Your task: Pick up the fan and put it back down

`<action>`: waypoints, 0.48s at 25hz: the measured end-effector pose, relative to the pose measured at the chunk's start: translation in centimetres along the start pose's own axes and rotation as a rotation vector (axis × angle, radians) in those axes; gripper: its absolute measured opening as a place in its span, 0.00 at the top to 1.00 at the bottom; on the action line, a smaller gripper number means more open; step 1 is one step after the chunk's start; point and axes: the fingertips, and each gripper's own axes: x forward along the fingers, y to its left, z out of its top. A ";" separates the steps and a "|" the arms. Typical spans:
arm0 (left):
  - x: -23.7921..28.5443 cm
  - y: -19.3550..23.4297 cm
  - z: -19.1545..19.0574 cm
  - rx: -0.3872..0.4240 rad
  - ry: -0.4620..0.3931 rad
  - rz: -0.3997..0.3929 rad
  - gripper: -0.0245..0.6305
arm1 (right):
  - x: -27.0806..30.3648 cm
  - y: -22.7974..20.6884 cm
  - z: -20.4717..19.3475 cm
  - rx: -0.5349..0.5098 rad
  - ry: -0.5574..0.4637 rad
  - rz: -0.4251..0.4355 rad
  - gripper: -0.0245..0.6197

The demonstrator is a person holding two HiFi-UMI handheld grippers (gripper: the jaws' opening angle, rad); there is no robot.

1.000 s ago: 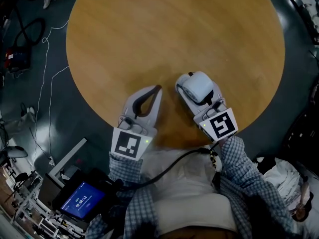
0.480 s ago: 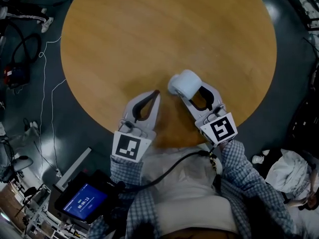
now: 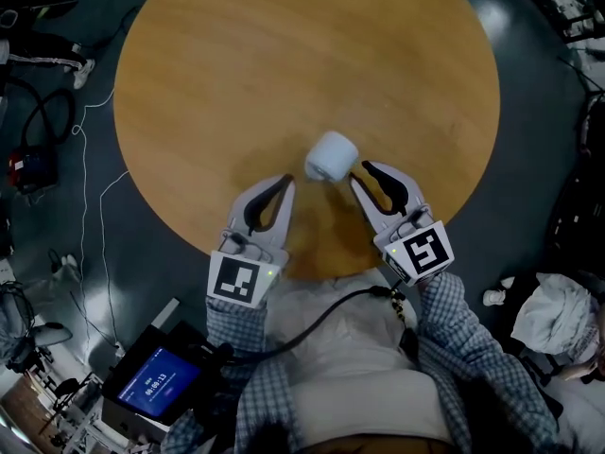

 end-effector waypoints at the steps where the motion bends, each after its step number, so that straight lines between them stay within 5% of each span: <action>1: -0.1 -0.1 0.4 0.007 -0.003 0.002 0.96 | -0.2 -0.1 0.5 -0.003 -0.007 -0.008 0.82; 12: -2.3 0.3 4.7 0.059 -0.063 0.020 0.96 | -2.3 -0.4 6.8 -0.042 -0.088 -0.077 0.90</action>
